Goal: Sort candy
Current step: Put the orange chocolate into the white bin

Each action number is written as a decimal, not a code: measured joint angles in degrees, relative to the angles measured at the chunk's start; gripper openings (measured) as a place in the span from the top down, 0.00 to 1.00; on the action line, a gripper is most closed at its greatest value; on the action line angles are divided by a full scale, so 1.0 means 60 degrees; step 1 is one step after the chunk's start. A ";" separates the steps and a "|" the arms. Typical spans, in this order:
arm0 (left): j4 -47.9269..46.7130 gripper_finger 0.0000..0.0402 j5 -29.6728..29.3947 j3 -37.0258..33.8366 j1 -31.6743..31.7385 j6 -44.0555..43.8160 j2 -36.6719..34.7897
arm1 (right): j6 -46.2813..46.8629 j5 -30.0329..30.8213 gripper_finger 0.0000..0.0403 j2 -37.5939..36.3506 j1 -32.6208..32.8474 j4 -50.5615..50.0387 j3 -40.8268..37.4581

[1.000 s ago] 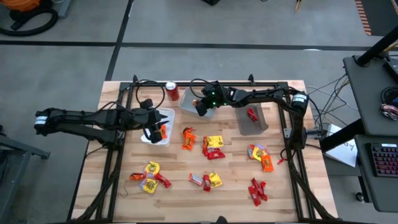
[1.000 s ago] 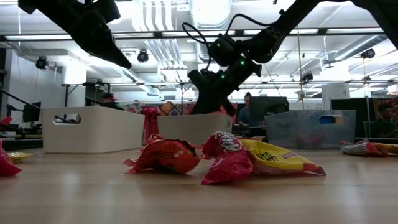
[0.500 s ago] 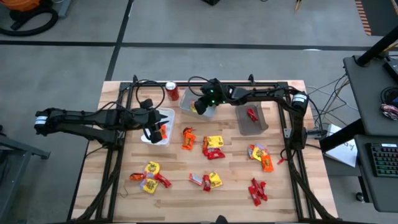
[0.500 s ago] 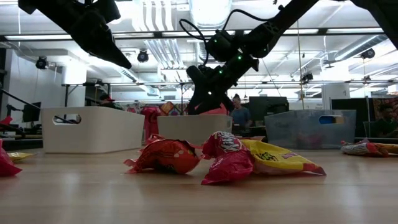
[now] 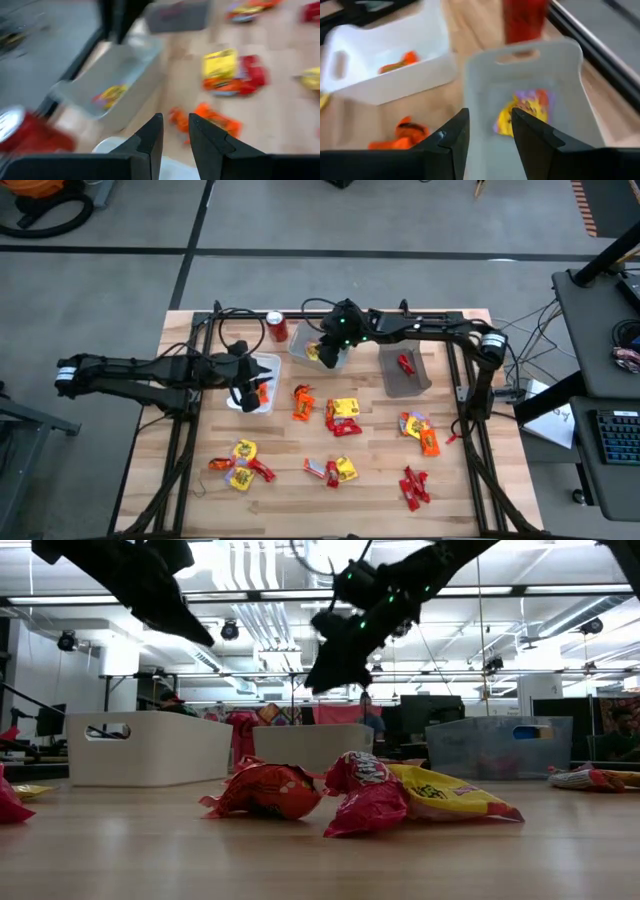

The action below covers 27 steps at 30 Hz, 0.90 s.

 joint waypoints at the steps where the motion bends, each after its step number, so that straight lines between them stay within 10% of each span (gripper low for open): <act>1: 0.0104 0.81 0.0453 0.0000 0.0096 0.0241 -0.0044 | -0.0478 -0.0298 0.67 -0.0169 -0.0054 0.0010 -0.0034; 14: 0.0033 0.81 0.3929 0.0000 0.2568 0.1629 -0.1770 | -0.3899 -0.2047 0.75 -0.1210 -0.1430 0.0186 -0.0694; 27: -0.0148 0.81 0.1826 -0.0004 0.2689 -0.6144 -0.2353 | 0.0425 -0.2029 0.84 -0.1167 -0.2939 -0.0030 -0.0729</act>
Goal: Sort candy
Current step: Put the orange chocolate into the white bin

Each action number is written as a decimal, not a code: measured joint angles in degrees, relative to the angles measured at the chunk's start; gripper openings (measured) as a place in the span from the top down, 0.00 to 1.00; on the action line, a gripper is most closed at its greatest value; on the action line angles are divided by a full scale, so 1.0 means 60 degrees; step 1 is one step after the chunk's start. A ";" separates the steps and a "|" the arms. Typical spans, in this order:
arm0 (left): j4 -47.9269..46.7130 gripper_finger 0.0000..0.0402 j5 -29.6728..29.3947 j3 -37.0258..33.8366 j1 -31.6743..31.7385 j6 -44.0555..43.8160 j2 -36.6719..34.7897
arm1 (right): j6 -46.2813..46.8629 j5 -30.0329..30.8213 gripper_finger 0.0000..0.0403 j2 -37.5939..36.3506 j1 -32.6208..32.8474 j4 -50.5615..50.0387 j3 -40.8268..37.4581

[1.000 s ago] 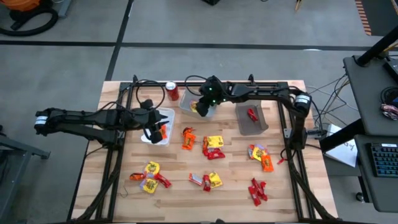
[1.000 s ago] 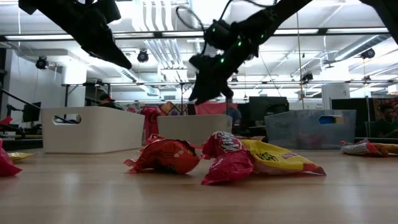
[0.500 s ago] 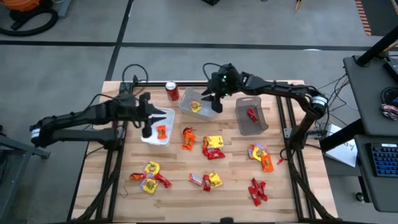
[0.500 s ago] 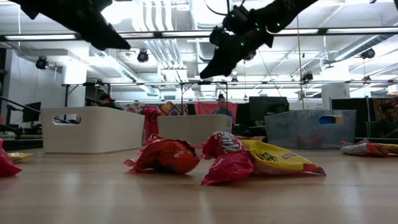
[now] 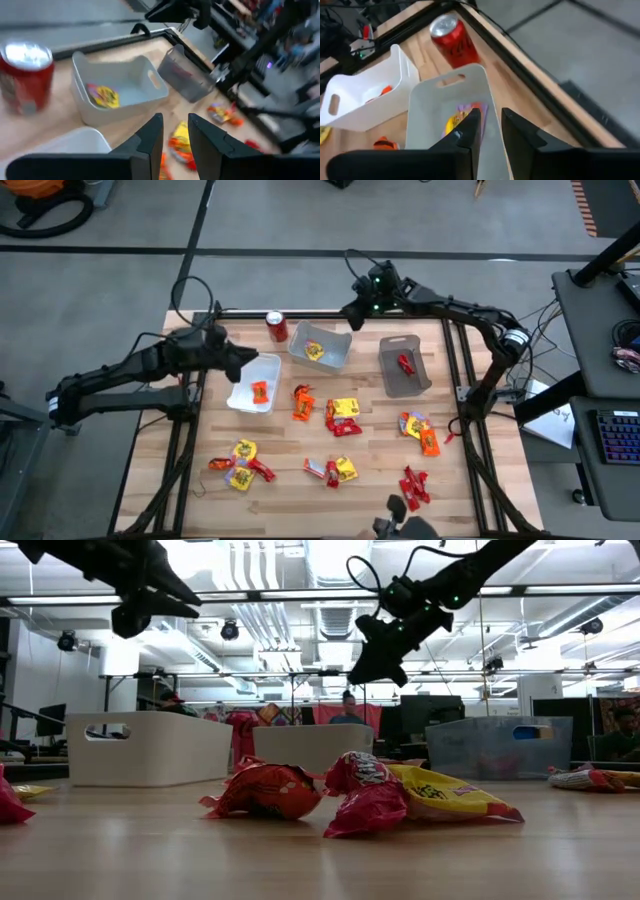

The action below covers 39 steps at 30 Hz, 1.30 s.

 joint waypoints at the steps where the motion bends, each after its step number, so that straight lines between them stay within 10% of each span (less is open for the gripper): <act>1: -0.0006 0.81 0.0004 -0.0002 0.0000 -0.0379 0.0007 | 0.0135 -0.0023 0.84 -0.0042 0.0004 -0.0165 0.0000; 20: -0.1706 0.81 -0.0041 0.0015 -0.0007 -0.1850 0.0743 | -0.0482 0.0641 0.91 0.0023 -0.0025 -0.1657 -0.0055; 33: -0.0171 0.81 -0.1632 0.0029 0.0074 0.2012 0.1200 | -0.1979 0.0663 0.91 0.0007 0.0269 -0.0724 -0.0107; 39: -0.1315 0.81 0.0103 0.0018 -0.0168 0.1322 0.1704 | -0.2343 0.1485 0.91 -0.0293 0.1583 -0.1190 -0.0901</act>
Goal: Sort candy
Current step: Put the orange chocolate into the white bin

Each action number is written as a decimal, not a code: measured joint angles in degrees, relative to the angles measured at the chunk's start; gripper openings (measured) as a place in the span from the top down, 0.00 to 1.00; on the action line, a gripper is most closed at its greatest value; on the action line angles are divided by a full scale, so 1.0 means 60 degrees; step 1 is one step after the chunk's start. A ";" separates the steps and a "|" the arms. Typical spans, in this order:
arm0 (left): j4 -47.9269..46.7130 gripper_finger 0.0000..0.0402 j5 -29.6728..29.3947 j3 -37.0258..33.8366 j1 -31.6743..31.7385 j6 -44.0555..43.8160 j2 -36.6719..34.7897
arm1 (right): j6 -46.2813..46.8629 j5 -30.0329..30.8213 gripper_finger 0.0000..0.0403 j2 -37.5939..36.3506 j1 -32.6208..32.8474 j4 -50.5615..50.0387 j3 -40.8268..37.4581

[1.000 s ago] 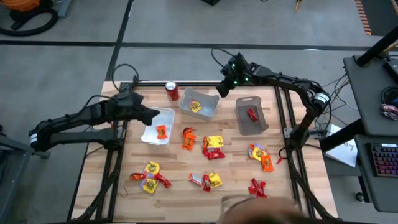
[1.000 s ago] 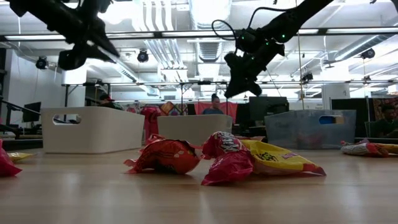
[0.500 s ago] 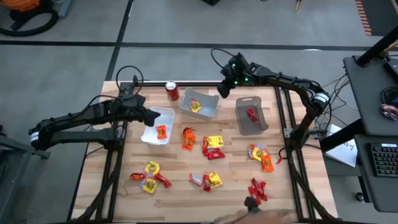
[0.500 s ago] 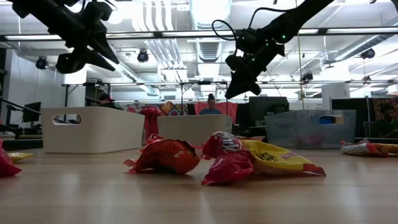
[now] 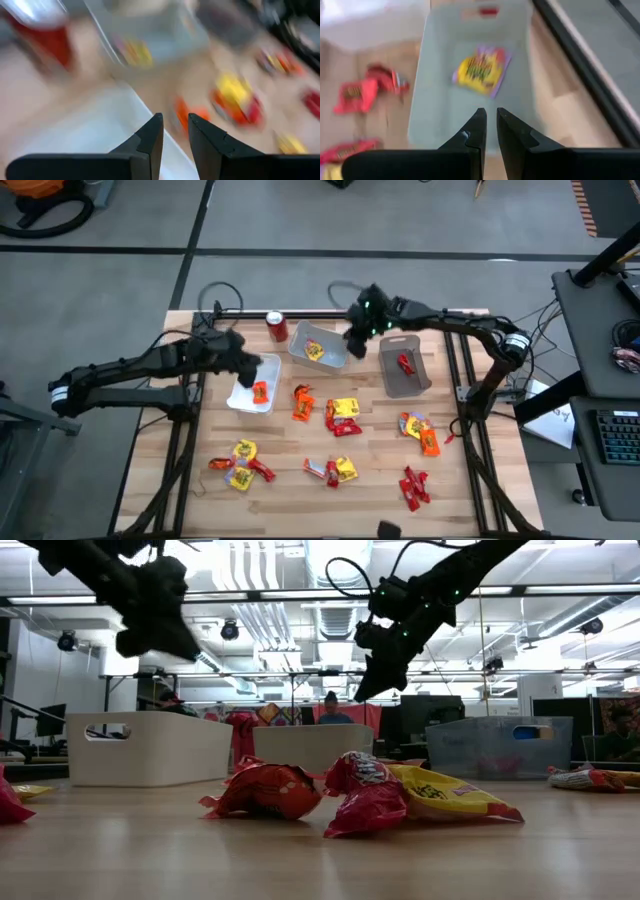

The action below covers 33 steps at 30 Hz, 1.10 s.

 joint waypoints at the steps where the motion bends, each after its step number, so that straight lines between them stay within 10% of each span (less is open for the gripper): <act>1: -0.0353 0.81 0.0566 -0.0004 -0.0134 -0.0380 0.0068 | 0.0103 0.0349 0.91 -0.0105 0.0239 -0.0087 -0.0129; 7: -0.2035 0.81 0.1913 0.0045 -0.2040 -0.3134 0.0284 | 0.1813 0.0859 0.91 -0.0998 0.1335 -0.1518 -0.0265; 21: -0.2448 0.81 0.1717 0.0627 -0.7775 -0.8287 0.1777 | 0.2714 0.0831 0.91 -0.2965 0.2974 -0.1783 -0.1133; 33: -0.3062 0.66 0.1644 0.0627 -1.0026 -0.6651 0.3640 | 0.3094 0.0848 0.91 -0.2986 0.3026 -0.1582 -0.1834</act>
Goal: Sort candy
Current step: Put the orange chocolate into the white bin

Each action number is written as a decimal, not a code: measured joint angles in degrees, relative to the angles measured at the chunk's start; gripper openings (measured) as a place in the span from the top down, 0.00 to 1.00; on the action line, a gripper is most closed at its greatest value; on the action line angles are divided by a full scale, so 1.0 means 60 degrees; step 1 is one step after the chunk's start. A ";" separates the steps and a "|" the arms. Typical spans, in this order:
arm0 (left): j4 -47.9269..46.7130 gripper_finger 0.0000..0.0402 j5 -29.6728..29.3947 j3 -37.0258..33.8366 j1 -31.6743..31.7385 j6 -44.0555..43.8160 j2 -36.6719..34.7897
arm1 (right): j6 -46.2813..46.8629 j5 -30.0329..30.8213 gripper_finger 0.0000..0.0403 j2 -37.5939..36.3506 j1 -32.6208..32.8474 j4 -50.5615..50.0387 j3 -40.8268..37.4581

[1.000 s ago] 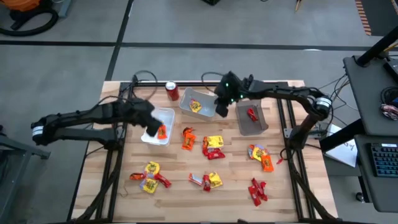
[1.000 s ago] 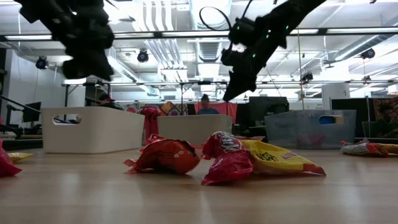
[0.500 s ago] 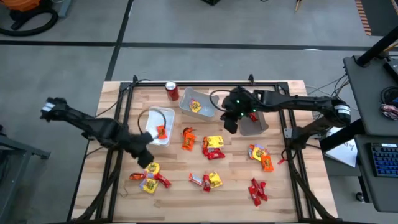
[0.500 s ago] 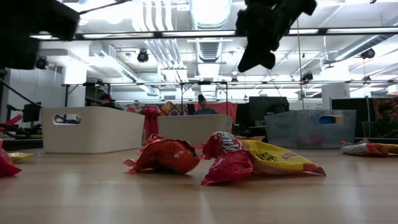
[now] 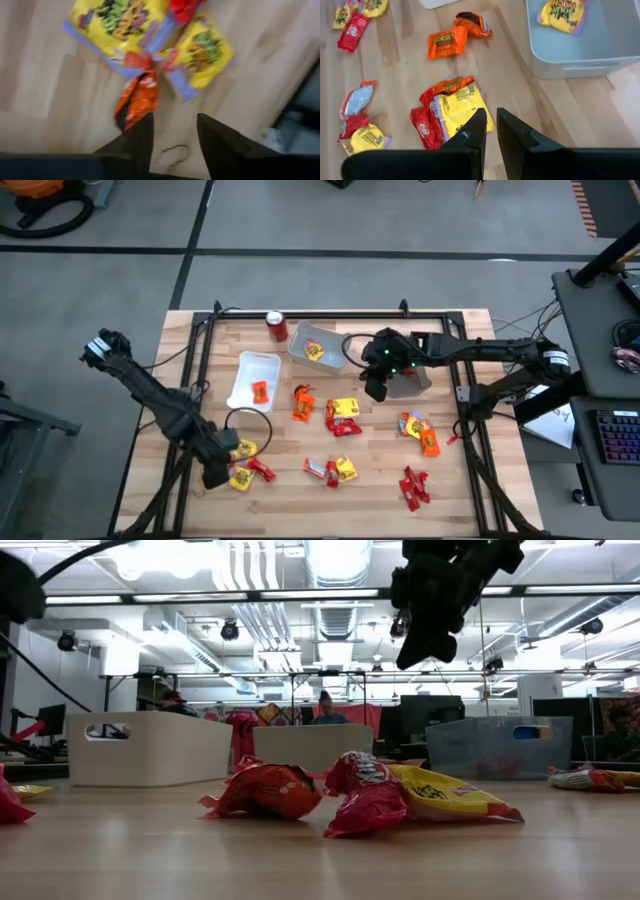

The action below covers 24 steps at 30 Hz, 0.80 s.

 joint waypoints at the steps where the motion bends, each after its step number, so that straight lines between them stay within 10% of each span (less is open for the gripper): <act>1: -0.0099 0.63 -0.0062 -0.0001 -0.0057 0.0067 0.0148 | 0.0090 -0.0002 0.91 0.0001 0.0000 -0.0002 -0.0036; 24: -0.0093 0.48 -0.0209 -0.0352 -0.0269 0.0512 0.2551 | 0.0096 -0.0005 0.91 0.0005 0.0006 0.0412 -0.0088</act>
